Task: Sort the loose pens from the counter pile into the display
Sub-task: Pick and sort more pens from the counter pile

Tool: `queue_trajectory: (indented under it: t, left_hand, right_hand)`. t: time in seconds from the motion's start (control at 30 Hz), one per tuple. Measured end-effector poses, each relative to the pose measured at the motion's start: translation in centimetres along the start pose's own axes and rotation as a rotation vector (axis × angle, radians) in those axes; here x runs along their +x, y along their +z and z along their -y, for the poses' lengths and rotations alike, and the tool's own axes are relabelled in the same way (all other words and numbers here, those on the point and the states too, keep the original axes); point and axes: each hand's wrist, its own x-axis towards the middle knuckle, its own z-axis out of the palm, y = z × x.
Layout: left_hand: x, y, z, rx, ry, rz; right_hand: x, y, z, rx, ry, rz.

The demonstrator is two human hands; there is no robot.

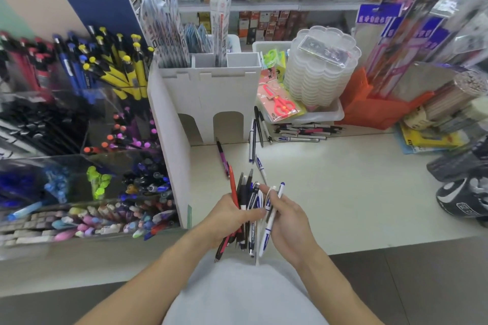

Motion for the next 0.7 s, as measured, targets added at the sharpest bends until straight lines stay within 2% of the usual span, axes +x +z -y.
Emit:
queue_trajectory:
  t: [0.2,0.33,0.37,0.47,0.6,0.7]
  left_hand:
    - [0.1,0.6,0.5,0.006,0.013,-0.053]
    - [0.3,0.4,-0.1,-0.007,-0.009,-0.162]
    - [0.4,0.2,-0.2,-0.023,-0.015,-0.176]
    - [0.7,-0.5,-0.3,-0.04,-0.03,-0.187]
    - [1.2,-1.3,-0.1,0.028,-0.045,-0.162]
    - [1.2,-1.8,0.3,0.144,-0.017,0.005]
  right_hand:
    - [-0.2,-0.7,-1.8,-0.171,0.12,0.029]
    - [0.1,-3.4,0.0,-0.646,-0.009,-0.151]
    - [0.1,-3.9,0.6,-0.73,0.033,-0.139]
    - [-0.3,-4.3,2.4,-0.969,0.303,0.076]
    - [-1.4,-3.9,5.3,-1.402,0.309,0.333]
    - [-1.1,-2.8,6.8,-1.407,0.301,0.322]
